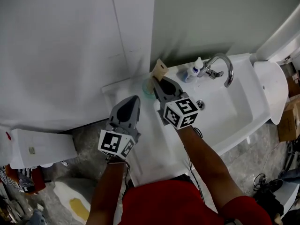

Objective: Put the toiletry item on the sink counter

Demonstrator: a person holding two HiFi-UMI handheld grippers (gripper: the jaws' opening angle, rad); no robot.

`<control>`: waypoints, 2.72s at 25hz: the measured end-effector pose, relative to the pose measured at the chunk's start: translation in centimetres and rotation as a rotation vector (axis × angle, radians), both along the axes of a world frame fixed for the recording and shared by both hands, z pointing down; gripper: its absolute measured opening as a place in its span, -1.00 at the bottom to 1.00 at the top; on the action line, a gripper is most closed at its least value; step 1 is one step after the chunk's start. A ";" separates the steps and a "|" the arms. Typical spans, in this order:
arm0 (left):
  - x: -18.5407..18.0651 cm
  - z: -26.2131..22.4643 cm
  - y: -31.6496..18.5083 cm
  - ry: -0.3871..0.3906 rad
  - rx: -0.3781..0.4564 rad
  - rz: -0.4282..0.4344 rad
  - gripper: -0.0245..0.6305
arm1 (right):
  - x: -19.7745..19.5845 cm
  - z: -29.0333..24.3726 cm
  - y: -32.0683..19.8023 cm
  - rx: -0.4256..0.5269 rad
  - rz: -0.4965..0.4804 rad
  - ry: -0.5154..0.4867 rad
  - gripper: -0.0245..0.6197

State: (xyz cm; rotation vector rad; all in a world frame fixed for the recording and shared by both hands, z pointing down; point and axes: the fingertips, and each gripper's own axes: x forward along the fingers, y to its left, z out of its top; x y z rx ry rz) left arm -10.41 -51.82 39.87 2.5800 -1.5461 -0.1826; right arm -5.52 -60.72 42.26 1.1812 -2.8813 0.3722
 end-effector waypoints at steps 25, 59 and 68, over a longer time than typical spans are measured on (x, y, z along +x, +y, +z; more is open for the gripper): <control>0.4 1.0 0.1 0.023 -0.023 0.014 -0.87 | 0.9 5.1 -0.7 -0.089 -0.024 0.269 -0.33; 5.6 -5.5 8.9 -0.023 0.076 0.135 -0.87 | 3.2 -8.3 17.4 0.194 -0.287 0.050 -0.82; 6.2 -6.2 11.4 0.001 0.077 0.157 -0.87 | 3.6 -8.2 19.7 0.209 -0.269 0.061 -0.84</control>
